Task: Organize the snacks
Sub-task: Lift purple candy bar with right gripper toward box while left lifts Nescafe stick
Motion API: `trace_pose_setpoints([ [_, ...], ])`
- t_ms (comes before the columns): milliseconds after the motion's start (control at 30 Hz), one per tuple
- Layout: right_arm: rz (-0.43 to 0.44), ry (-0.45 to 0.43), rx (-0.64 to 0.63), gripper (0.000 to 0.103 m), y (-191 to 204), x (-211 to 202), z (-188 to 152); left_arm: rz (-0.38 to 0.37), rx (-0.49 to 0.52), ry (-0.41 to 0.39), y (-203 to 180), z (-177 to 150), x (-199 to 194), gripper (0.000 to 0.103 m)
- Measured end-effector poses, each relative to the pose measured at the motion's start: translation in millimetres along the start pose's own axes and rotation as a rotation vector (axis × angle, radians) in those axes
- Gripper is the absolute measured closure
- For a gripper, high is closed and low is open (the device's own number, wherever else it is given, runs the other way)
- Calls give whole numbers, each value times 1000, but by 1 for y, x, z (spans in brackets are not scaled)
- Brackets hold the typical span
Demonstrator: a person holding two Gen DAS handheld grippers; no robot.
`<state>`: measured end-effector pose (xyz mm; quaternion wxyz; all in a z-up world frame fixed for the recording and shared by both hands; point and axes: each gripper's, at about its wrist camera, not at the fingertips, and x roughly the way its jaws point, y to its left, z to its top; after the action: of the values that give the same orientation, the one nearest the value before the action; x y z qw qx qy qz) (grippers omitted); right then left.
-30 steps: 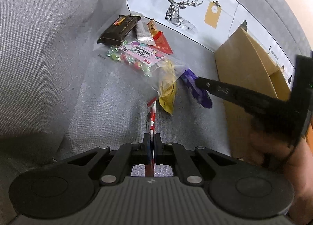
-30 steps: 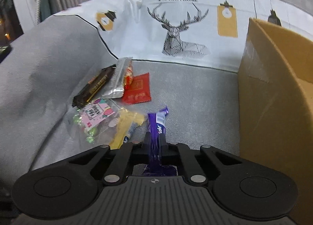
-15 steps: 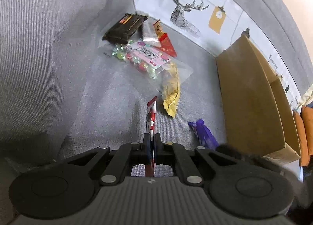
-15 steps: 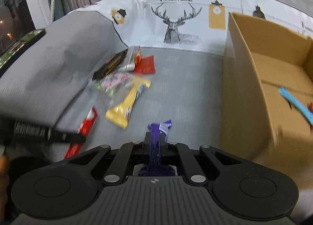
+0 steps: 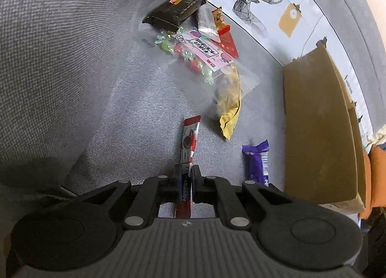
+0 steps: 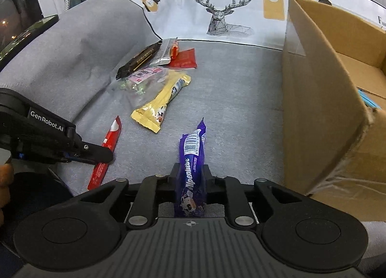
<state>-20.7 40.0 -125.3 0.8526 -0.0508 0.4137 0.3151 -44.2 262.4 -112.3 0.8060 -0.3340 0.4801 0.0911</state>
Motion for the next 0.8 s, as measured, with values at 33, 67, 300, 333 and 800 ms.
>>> trace_pose_setpoints([
  [33,-1,4,-4,82,0,1,0,5,7,0,-2,0,0,96],
  [67,0,10,-5,81,0,2,-1,10,15,-1,-3,-1,1,96],
  [300,-2,16,-8,70,1,5,1,44,82,-8,-18,-4,3,87],
  [333,-3,15,-6,69,0,5,1,48,93,-10,-20,-5,3,86],
  [800,-18,27,-10,69,0,10,-1,110,173,-53,-34,-11,2,75],
])
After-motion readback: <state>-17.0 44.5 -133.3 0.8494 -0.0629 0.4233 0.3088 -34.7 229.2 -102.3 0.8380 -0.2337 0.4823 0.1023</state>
